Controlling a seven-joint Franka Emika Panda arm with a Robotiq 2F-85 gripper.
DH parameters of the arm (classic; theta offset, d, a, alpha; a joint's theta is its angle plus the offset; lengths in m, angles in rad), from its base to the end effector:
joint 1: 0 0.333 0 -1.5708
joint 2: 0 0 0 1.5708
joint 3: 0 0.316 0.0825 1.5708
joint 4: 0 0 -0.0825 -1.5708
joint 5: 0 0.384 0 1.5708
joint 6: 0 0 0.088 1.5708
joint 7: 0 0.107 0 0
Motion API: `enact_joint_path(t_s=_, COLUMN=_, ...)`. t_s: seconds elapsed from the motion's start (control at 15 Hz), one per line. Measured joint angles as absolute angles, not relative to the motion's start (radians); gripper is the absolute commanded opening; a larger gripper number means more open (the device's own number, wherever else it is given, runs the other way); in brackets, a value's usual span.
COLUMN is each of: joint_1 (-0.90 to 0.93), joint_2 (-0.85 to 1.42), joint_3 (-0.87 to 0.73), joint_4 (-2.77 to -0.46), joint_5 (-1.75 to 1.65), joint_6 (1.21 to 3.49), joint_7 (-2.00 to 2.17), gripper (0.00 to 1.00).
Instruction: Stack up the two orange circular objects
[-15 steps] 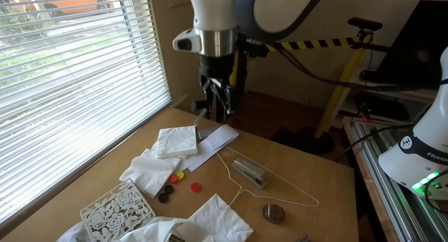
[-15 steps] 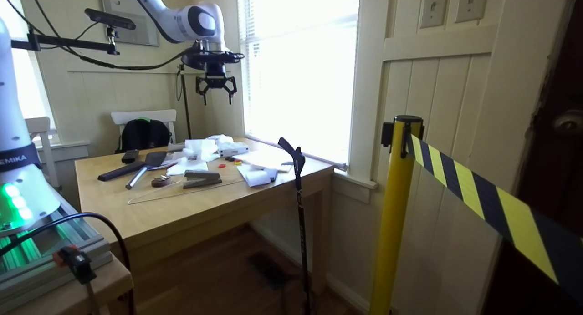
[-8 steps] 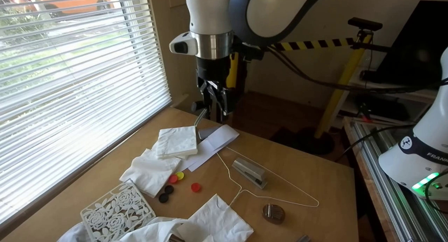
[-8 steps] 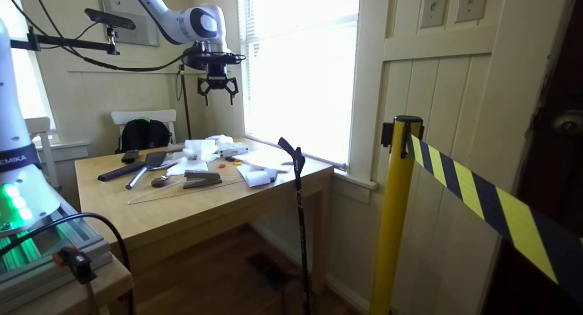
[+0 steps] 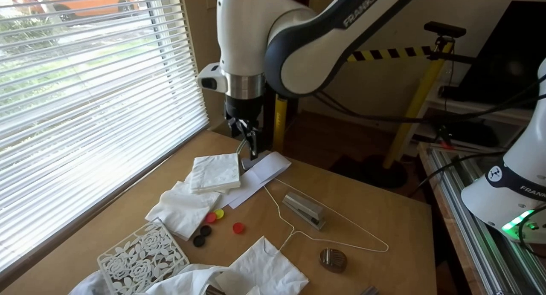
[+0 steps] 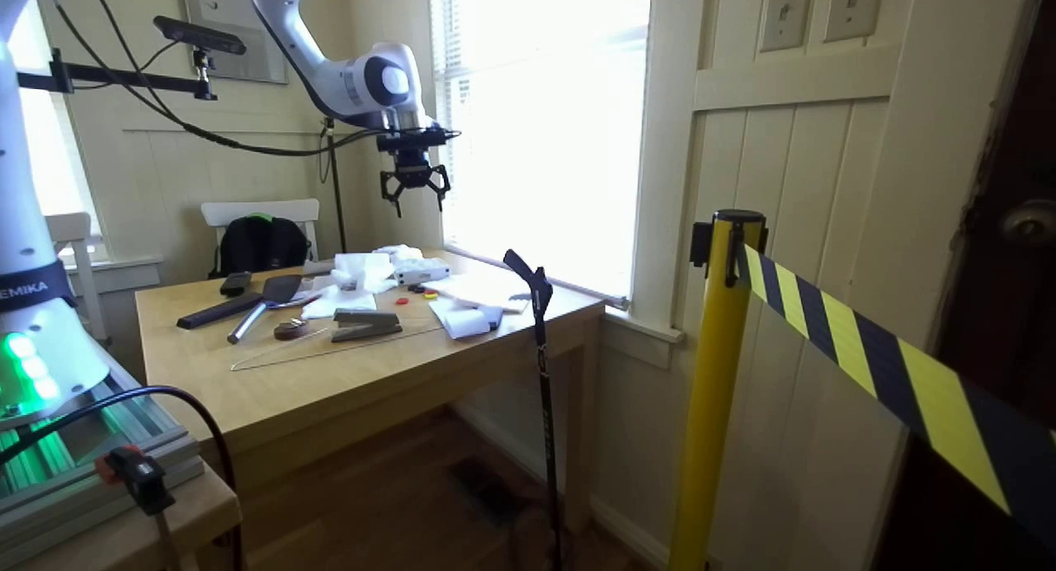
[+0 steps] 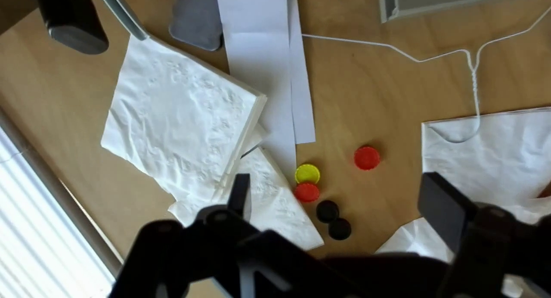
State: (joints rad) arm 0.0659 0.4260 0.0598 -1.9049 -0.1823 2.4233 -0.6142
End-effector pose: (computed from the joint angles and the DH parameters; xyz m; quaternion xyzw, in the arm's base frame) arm 0.6338 0.0771 0.2839 0.9057 0.4182 0.0333 0.0607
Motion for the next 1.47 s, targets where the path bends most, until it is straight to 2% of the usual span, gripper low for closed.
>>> enact_joint_path(t_s=0.4, joint_1=0.065, joint_2=0.709, joint_3=0.103, joint_4=-1.652, joint_5=-0.183, joint_6=2.464, joint_7=-0.679, gripper=1.0)
enact_joint_path(t_s=0.73, joint_1=0.066, joint_2=0.894, joint_3=0.127, joint_4=-1.432, joint_5=-0.183, joint_6=2.404, joint_7=-0.735, gripper=1.0)
enact_joint_path(t_s=1.47, joint_1=0.081, joint_2=0.997, joint_3=0.14, joint_4=-1.378, joint_5=-0.182, joint_6=2.396, joint_7=-0.738, gripper=1.0)
